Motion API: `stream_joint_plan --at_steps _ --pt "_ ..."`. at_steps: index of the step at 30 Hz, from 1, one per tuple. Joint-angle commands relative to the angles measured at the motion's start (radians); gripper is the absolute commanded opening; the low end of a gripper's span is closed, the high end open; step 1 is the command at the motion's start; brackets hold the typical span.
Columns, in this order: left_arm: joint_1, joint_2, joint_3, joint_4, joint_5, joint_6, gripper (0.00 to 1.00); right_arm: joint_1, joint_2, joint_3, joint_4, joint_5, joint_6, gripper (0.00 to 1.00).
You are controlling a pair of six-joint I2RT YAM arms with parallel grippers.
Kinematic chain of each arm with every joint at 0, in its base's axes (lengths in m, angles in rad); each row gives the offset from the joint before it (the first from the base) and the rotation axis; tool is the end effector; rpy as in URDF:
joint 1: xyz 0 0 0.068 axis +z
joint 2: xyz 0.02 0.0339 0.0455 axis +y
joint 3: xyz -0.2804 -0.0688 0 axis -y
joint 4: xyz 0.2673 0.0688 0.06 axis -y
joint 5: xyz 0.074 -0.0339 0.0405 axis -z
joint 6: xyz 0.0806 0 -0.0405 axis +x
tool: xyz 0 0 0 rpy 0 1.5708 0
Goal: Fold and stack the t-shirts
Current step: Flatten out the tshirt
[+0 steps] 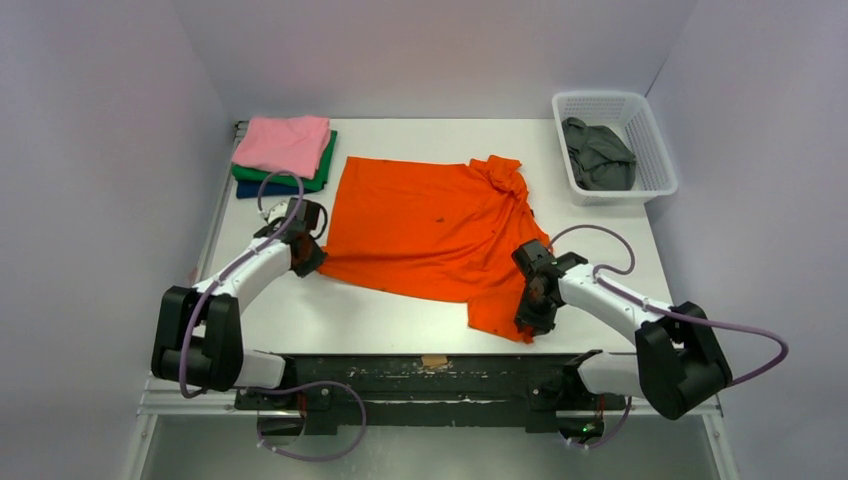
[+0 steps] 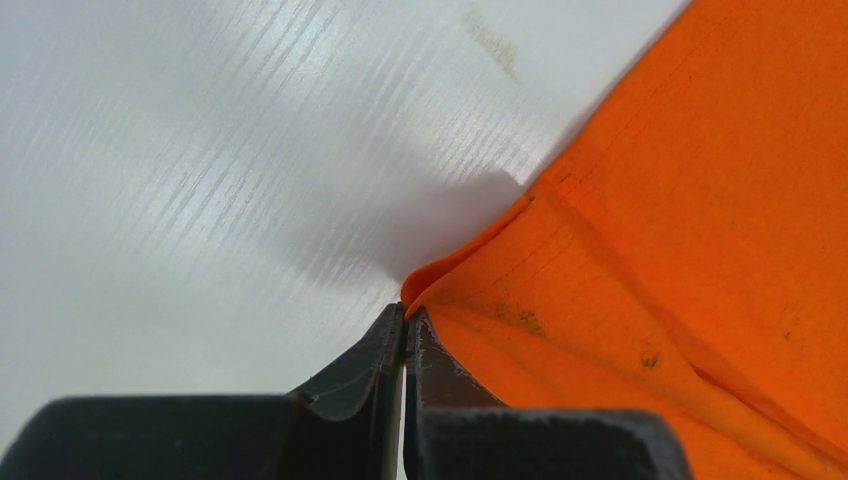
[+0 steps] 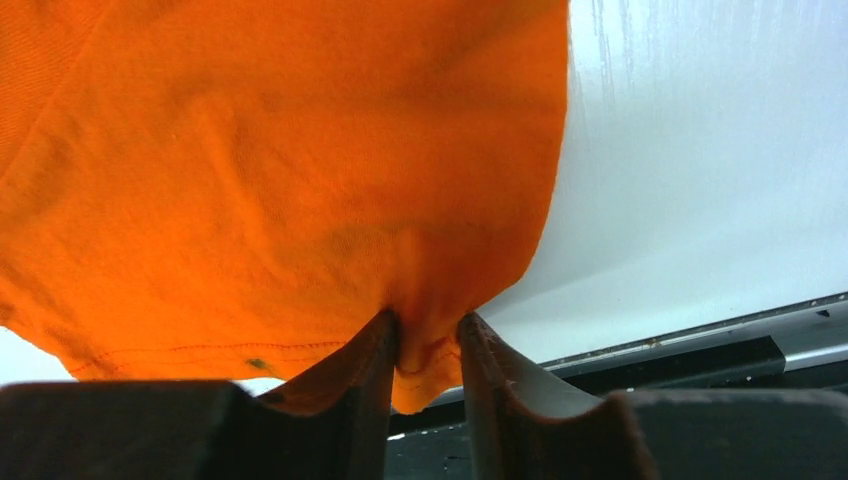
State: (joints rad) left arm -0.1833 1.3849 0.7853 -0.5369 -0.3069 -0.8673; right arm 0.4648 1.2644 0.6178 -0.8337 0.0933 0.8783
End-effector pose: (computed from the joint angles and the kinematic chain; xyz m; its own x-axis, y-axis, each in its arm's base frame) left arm 0.2858 -0.0282 0.1509 -0.6142 -0.6255 -0.4812 -0.6487 0.7474 -0.1436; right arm 0.1811 0.0824 0.1141 -0.9061 0.4029 -0.1291 0.4051 0.9142 0.0103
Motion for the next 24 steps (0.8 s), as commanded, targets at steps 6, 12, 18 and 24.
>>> stream_joint_plan --at_steps 6,12,18,24 --pt "0.008 -0.069 -0.019 0.005 0.028 0.017 0.0 0.006 -0.01 -0.008 0.157 0.068 0.017 0.0" --pt "0.007 -0.193 0.02 -0.027 0.084 0.033 0.0 0.006 -0.092 0.177 0.231 0.164 -0.035 0.0" --pt "0.007 -0.419 0.108 -0.08 0.106 0.045 0.0 0.005 -0.182 0.414 0.249 0.331 -0.108 0.0" --pt "0.007 -0.623 0.258 -0.118 0.124 0.076 0.0 0.005 -0.308 0.588 0.288 0.42 -0.189 0.0"
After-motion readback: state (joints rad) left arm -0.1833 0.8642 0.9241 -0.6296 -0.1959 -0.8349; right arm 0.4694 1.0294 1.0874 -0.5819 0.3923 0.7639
